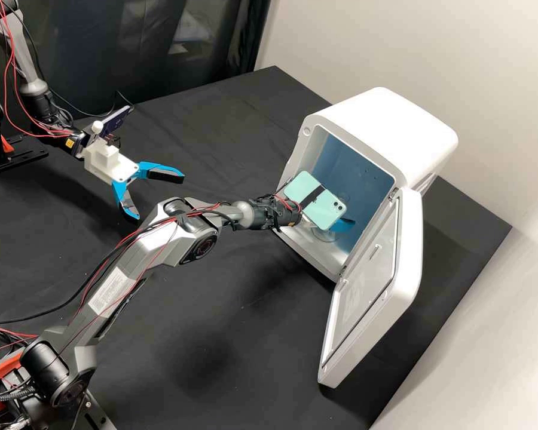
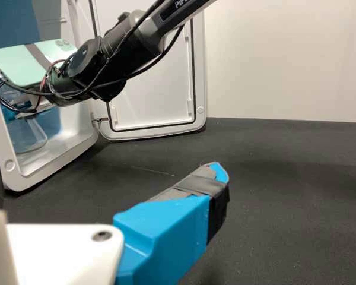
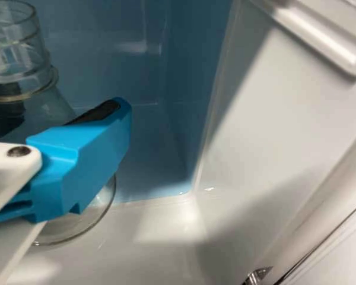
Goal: Place the flask in the incubator
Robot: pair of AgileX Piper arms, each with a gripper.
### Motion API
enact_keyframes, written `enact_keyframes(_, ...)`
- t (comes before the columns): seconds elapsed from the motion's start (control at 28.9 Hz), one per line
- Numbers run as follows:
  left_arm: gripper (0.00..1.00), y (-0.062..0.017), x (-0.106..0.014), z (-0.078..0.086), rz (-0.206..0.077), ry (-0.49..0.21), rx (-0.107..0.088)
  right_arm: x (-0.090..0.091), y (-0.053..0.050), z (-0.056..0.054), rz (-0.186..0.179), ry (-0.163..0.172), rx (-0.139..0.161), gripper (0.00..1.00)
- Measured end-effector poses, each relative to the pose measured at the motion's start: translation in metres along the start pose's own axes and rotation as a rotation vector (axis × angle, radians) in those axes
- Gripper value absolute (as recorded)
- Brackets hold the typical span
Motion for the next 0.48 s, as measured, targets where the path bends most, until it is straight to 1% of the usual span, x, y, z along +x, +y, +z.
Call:
enact_keyframes(0.35, 1.00, -0.0001, 0.0001, 0.0006, -0.001, -0.002, 0.000, 0.0000, 0.0000, -0.0001, 0.000, 0.001, 0.000, 1.00)
enact_keyframes(0.48, 1.00, 0.0021, -0.0004, 0.0012, 0.008, -0.004, 0.002, -0.0001, -0.0005, 0.0005, -0.001, 0.000, 0.012, 1.00)
